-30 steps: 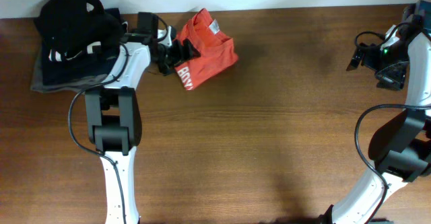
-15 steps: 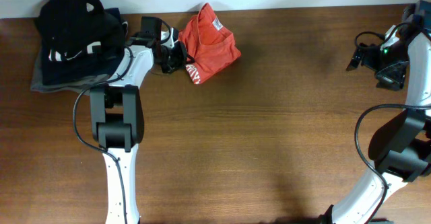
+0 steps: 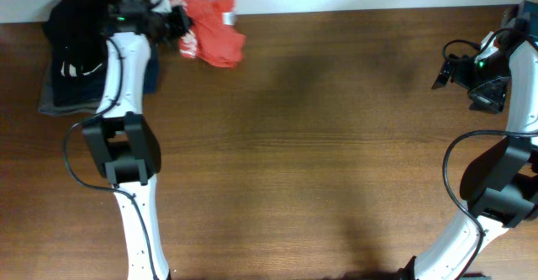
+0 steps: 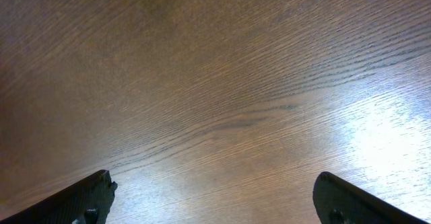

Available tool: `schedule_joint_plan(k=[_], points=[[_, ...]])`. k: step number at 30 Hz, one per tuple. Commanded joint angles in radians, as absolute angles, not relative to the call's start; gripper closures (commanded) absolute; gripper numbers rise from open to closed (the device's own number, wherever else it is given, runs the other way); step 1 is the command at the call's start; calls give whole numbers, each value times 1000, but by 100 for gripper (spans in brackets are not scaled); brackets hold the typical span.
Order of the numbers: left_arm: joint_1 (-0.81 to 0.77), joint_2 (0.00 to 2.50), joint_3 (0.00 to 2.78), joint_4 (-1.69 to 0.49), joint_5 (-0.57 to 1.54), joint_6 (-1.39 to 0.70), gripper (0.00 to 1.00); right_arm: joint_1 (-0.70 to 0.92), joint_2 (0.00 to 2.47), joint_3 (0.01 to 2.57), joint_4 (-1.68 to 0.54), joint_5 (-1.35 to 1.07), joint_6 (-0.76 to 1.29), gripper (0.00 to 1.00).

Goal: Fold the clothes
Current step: 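Carry the folded orange shirt left toward the dark clothes stack, then place the shirt on top of the dark stack and release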

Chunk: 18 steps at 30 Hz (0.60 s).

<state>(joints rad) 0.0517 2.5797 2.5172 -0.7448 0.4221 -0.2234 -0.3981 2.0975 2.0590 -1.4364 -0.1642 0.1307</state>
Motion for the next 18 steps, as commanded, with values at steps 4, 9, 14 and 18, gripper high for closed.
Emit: schedule_joint_plan(k=[4, 9, 14, 18], points=[[134, 2580, 2661, -739, 395, -184, 100, -400, 2087, 2069, -1444, -177, 132, 1], [183, 2580, 2730, -751, 395, -184, 100, -400, 2087, 2069, -1458, -177, 139, 1], [234, 2580, 2807, -776, 395, -184, 100, -400, 2087, 2069, -1470, -177, 139, 1], [287, 2580, 2844, -849, 395, -184, 100, -400, 2087, 2069, -1485, -177, 139, 1]])
